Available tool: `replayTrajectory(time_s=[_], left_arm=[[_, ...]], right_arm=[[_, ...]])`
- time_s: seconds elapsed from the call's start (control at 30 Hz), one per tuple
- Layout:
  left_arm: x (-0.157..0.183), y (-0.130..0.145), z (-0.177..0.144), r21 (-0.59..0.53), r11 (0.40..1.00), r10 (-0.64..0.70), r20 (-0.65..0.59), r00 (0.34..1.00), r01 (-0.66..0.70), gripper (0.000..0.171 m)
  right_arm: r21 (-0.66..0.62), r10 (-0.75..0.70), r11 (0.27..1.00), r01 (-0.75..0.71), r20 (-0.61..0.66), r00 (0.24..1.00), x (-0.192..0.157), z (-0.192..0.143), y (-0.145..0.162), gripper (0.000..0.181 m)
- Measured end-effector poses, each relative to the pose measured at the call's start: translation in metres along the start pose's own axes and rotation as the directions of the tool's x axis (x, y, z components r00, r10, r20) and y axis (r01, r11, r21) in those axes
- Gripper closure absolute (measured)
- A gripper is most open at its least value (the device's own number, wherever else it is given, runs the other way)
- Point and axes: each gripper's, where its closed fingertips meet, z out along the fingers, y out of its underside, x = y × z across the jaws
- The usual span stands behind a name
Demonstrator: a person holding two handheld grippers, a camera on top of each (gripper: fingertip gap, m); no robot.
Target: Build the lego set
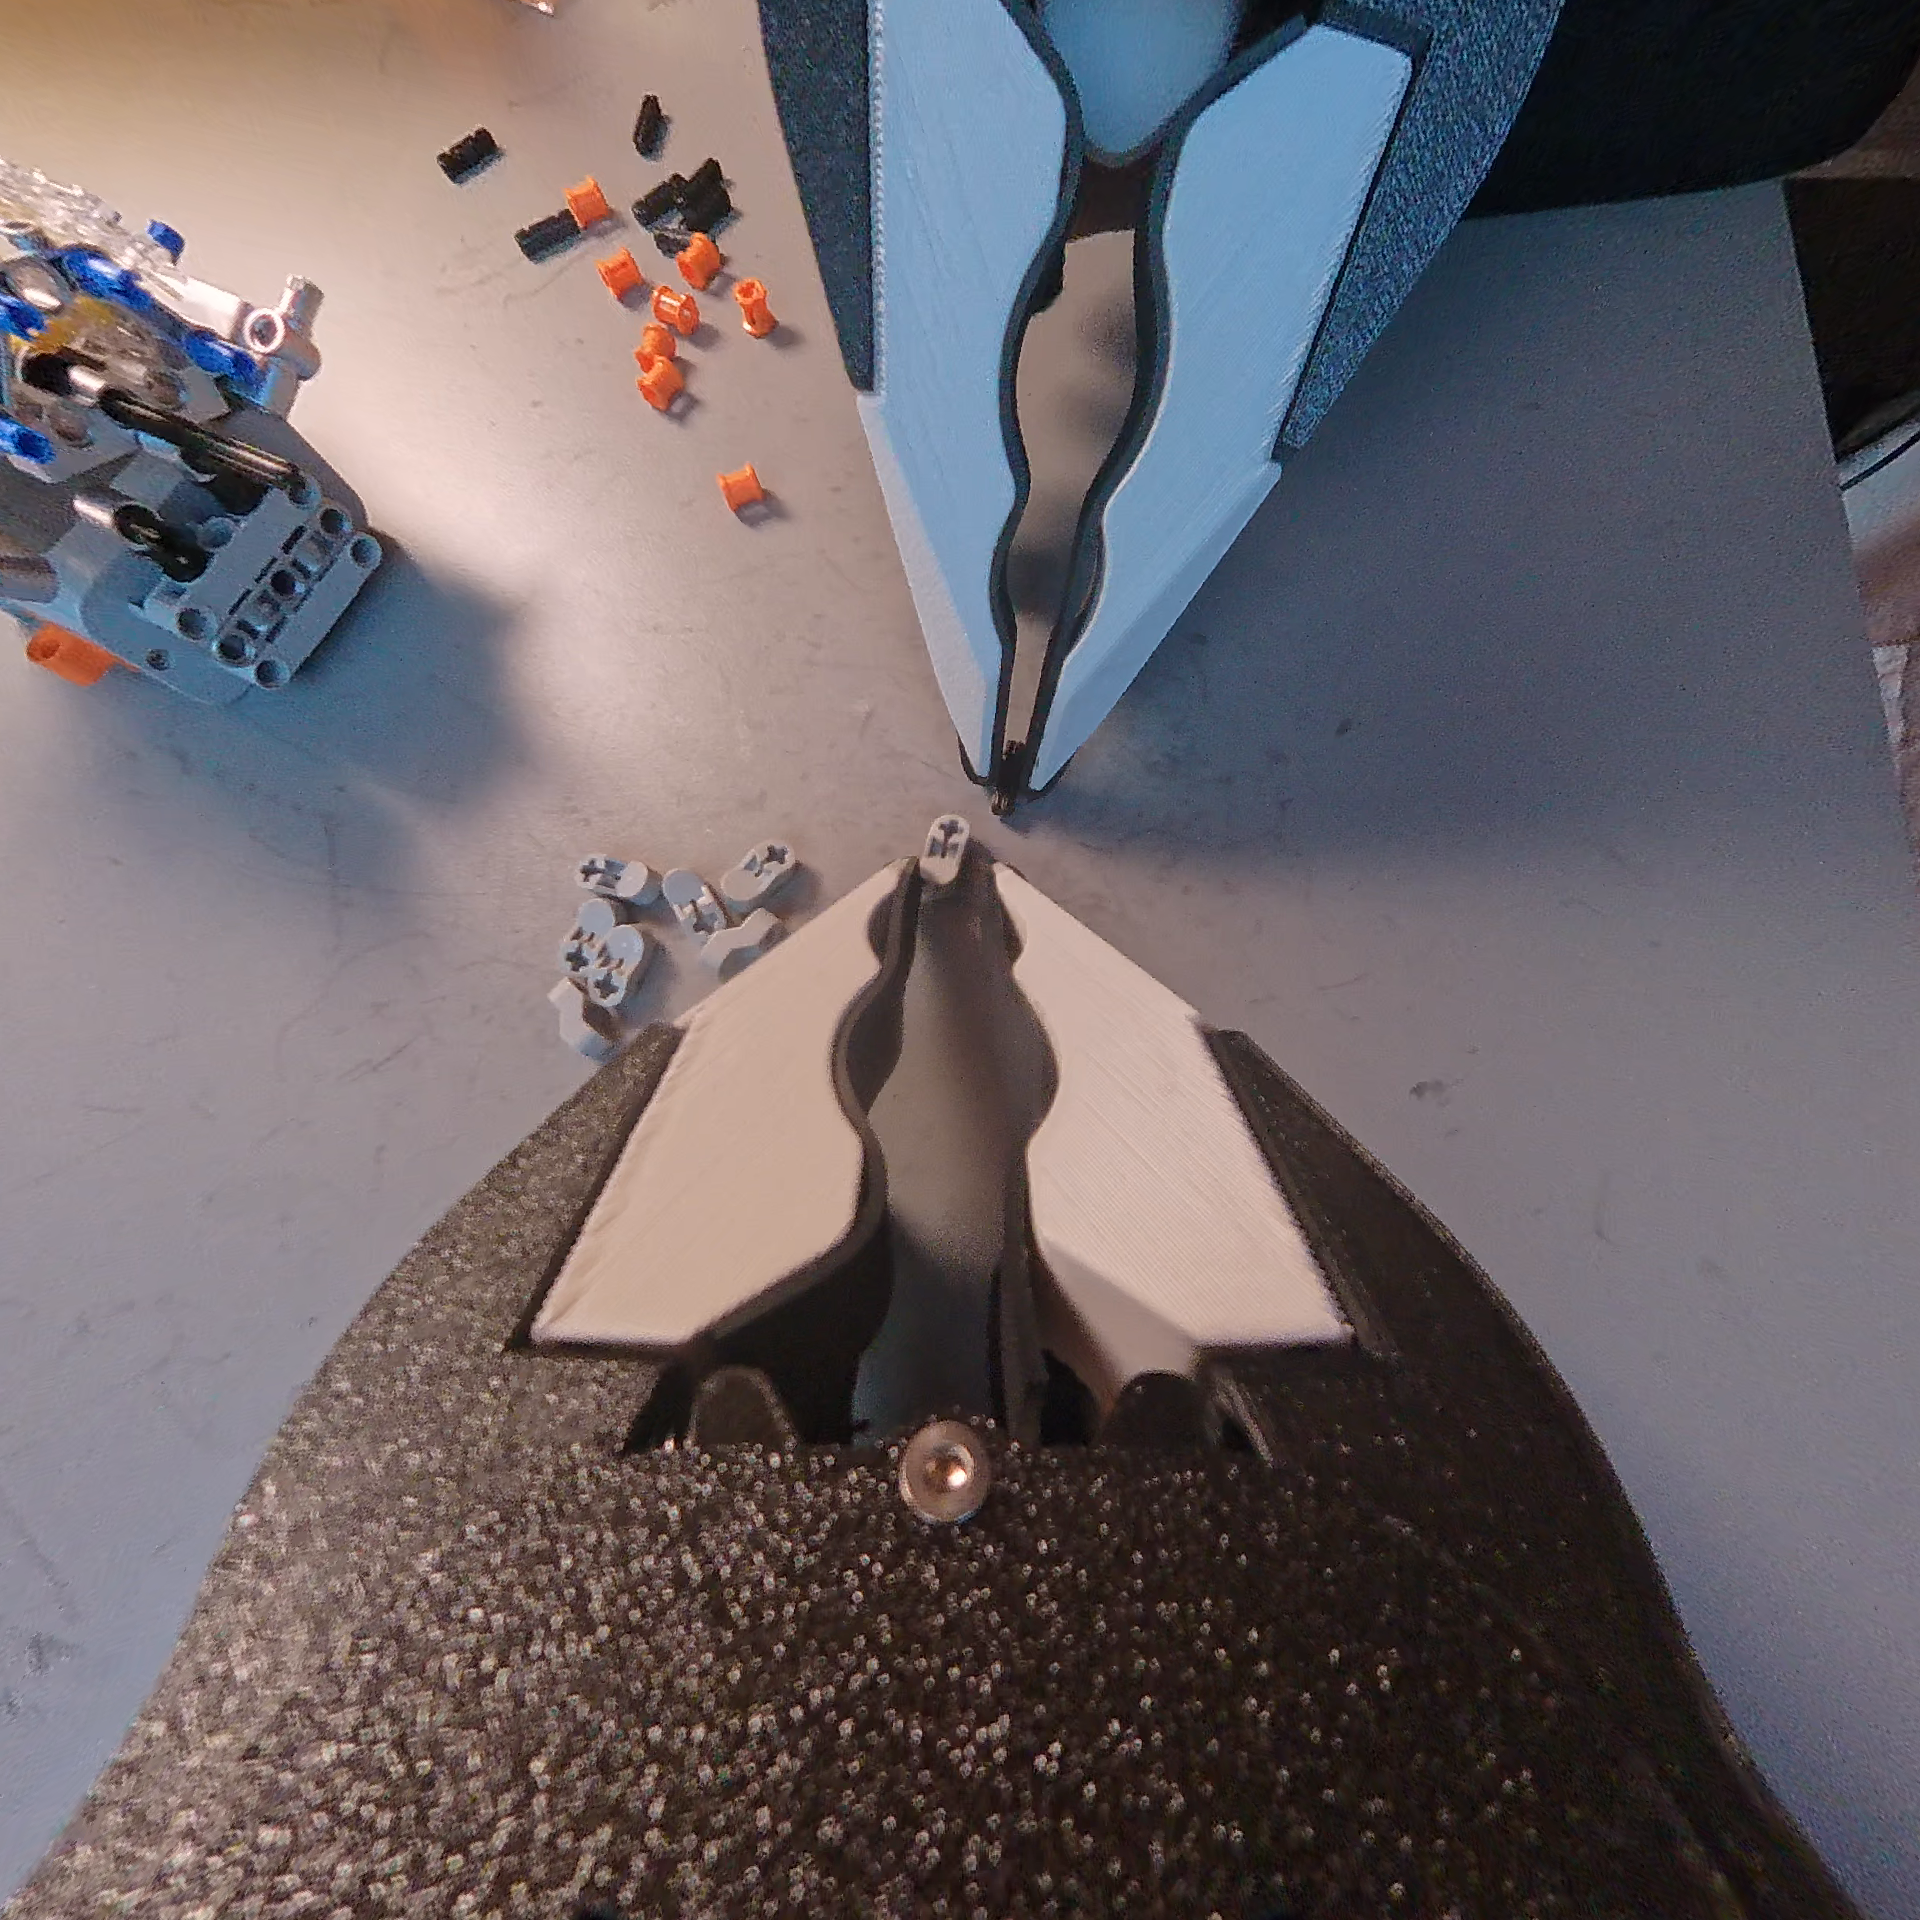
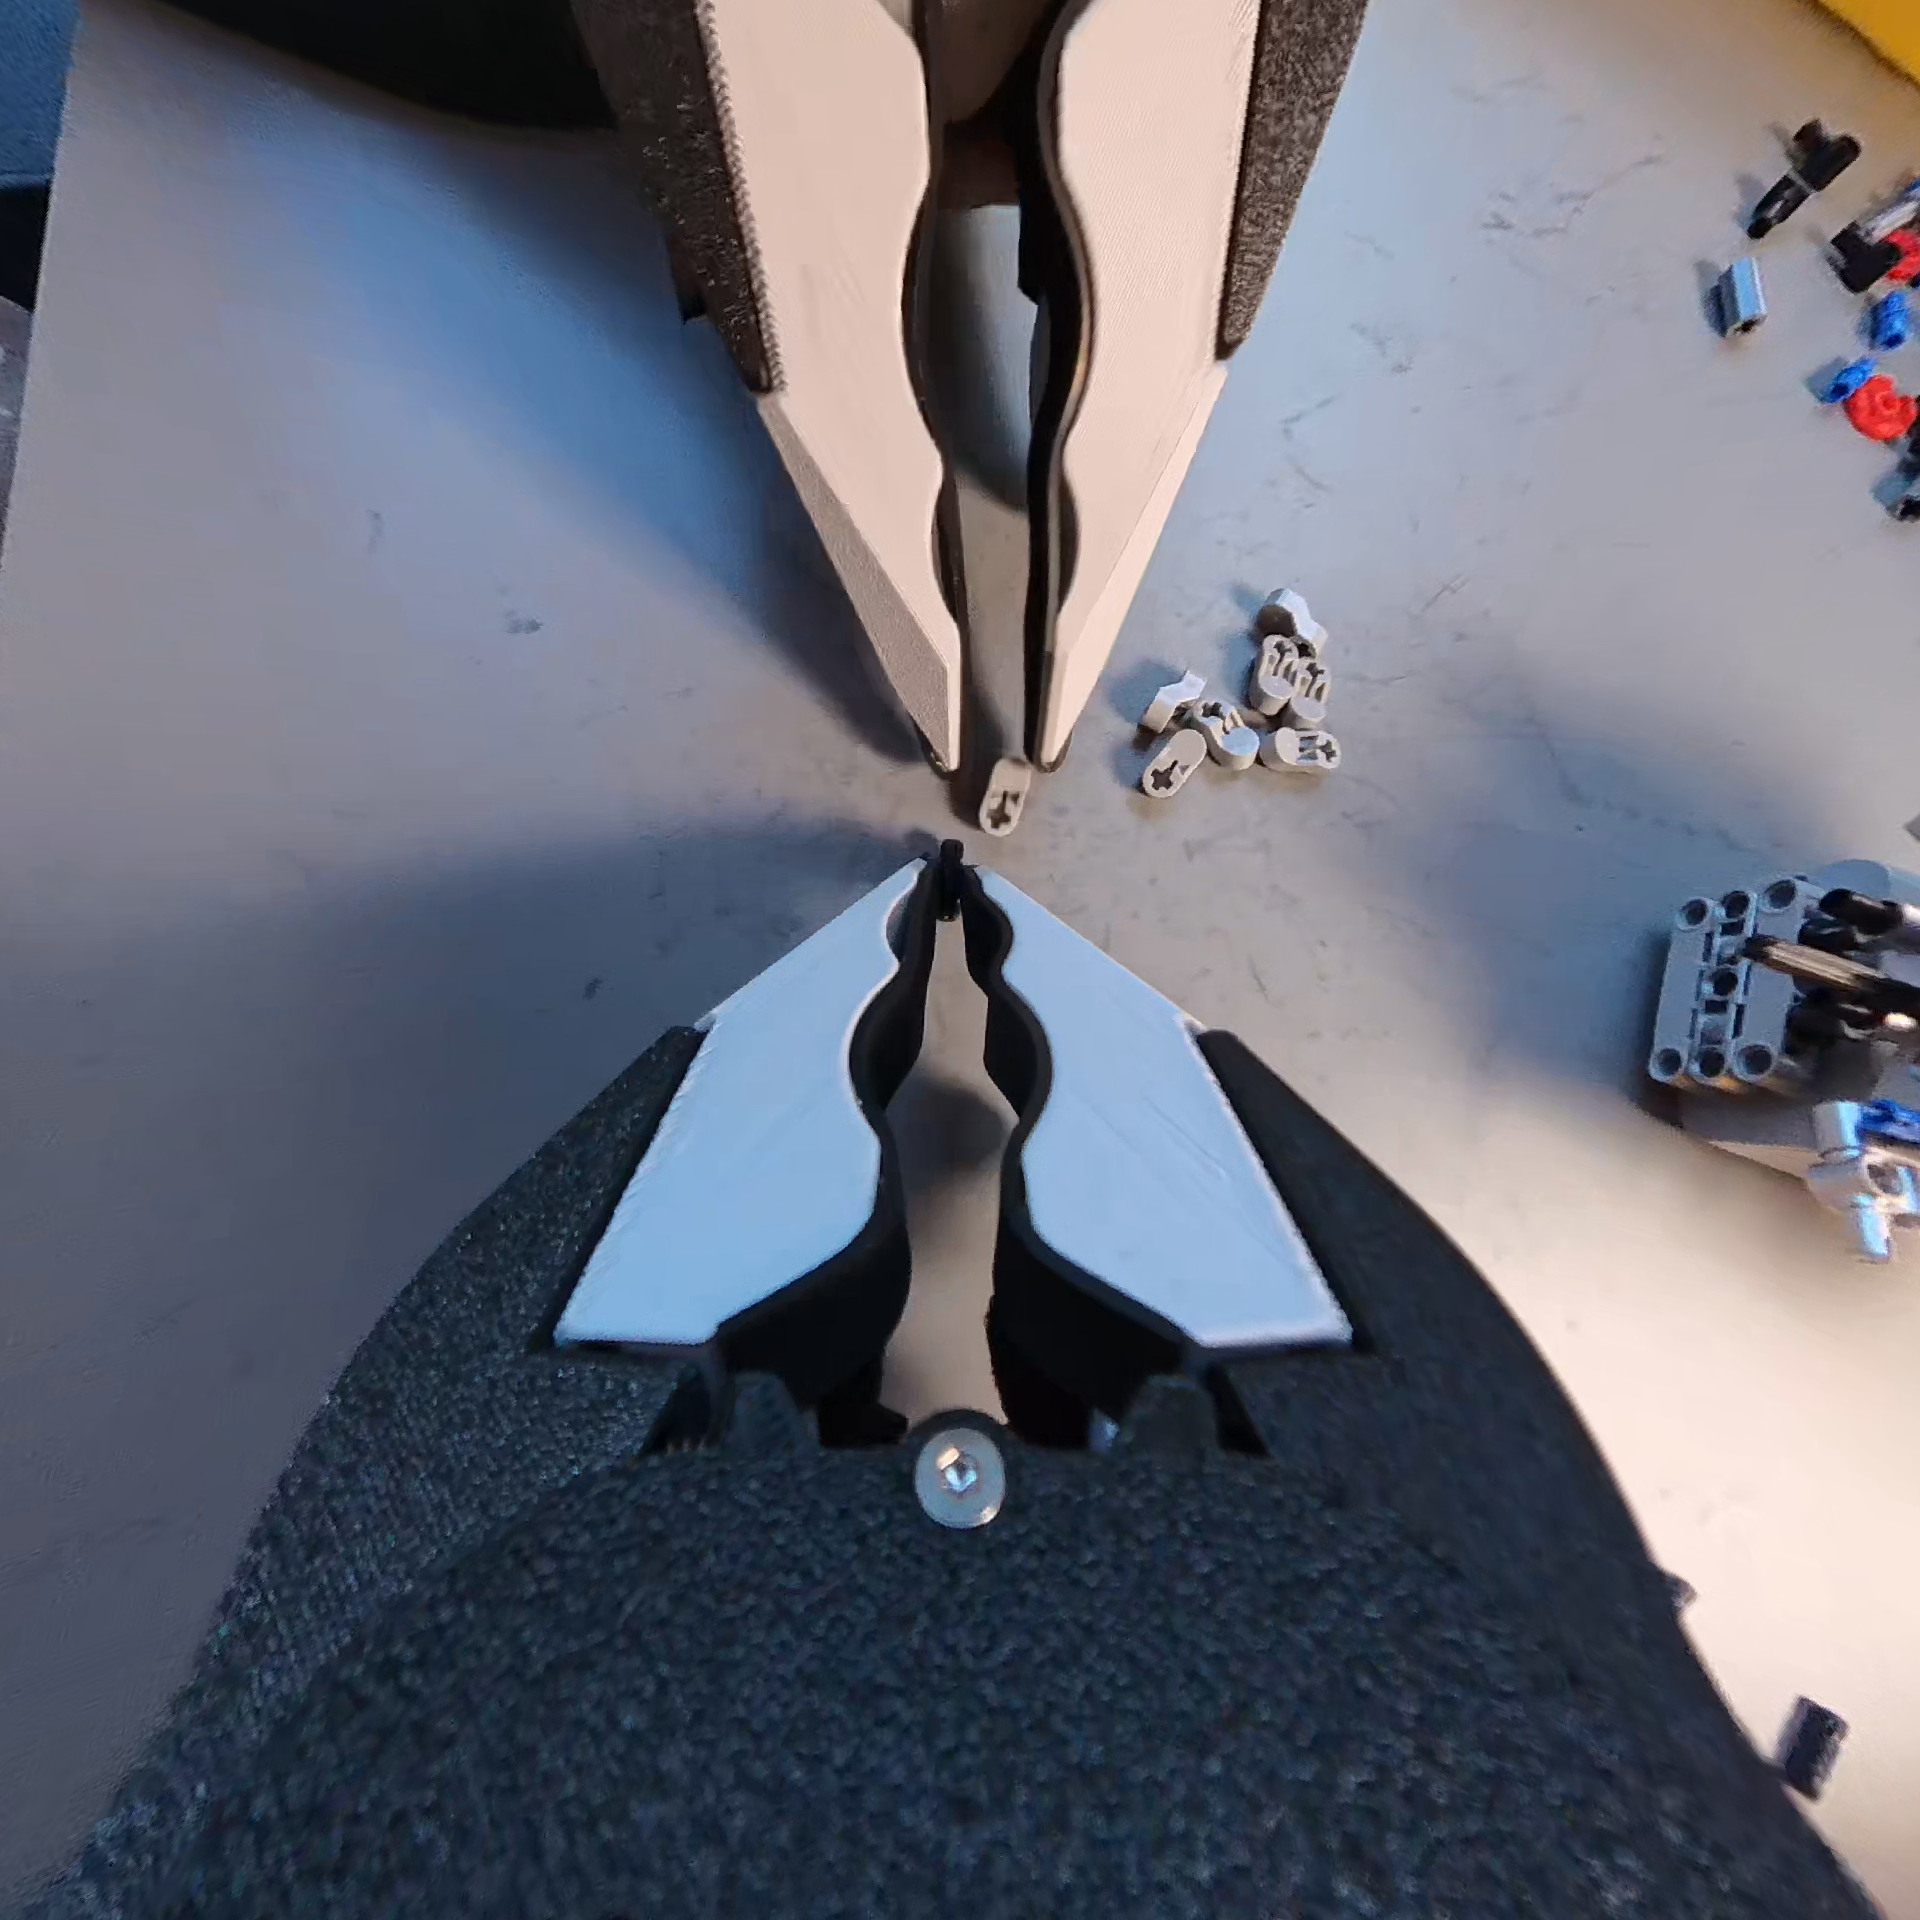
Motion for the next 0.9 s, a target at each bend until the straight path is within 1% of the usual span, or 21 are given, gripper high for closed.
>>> replayTrajectory(time_s=[0.1, 0.27, 0.37, 0.43, 0.53, 0.63, 0.73, 0.8, 0.9], left_arm=[[0.004, -0.009, -0.008, 0.057, 0.998, -0.012, -0.043, 0.999, 0.014, 0.161], [0.013, -0.018, -0.013, 0.117, 0.988, -0.088, -0.153, 0.984, 0.106, 0.162], [0.017, -0.021, -0.016, 0.129, 0.976, -0.143, -0.225, 0.964, 0.175, 0.162], [0.023, -0.024, -0.019, 0.138, 0.967, -0.168, -0.290, 0.942, 0.215, 0.163], [0.027, -0.029, -0.024, 0.156, 0.948, -0.206, -0.365, 0.908, 0.278, 0.168], [0.028, -0.032, -0.028, 0.162, 0.934, -0.229, -0.409, 0.883, 0.317, 0.168], [0.030, -0.035, -0.030, 0.173, 0.926, -0.234, -0.437, 0.869, 0.337, 0.169], [0.030, -0.038, -0.033, 0.196, 0.920, -0.223, -0.451, 0.864, 0.340, 0.169], [0.029, -0.047, -0.041, 0.258, 0.910, -0.181, -0.455, 0.872, 0.324, 0.169]], right_arm=[[0.085, -0.058, 0.994, 0.062, -0.043, 0.997, 0.003, -0.006, -0.014, 0.178], [0.148, -0.233, 0.957, 0.251, -0.131, 0.964, 0.001, -0.012, -0.029, 0.178], [0.160, -0.322, 0.924, 0.348, -0.171, 0.931, -0.003, -0.016, -0.033, 0.178], [0.173, -0.354, 0.909, 0.379, -0.160, 0.921, -0.009, -0.018, -0.035, 0.178], [0.179, -0.398, 0.885, 0.429, -0.187, 0.898, -0.012, -0.022, -0.038, 0.178], [0.190, -0.419, 0.869, 0.458, -0.211, 0.883, -0.014, -0.025, -0.042, 0.178], [0.214, -0.416, 0.862, 0.459, -0.218, 0.883, -0.015, -0.028, -0.045, 0.178], [0.255, -0.384, 0.866, 0.431, -0.213, 0.898, -0.015, -0.032, -0.049, 0.178], [0.355, -0.287, 0.875, 0.329, -0.169, 0.943, -0.013, -0.041, -0.056, 0.177]])
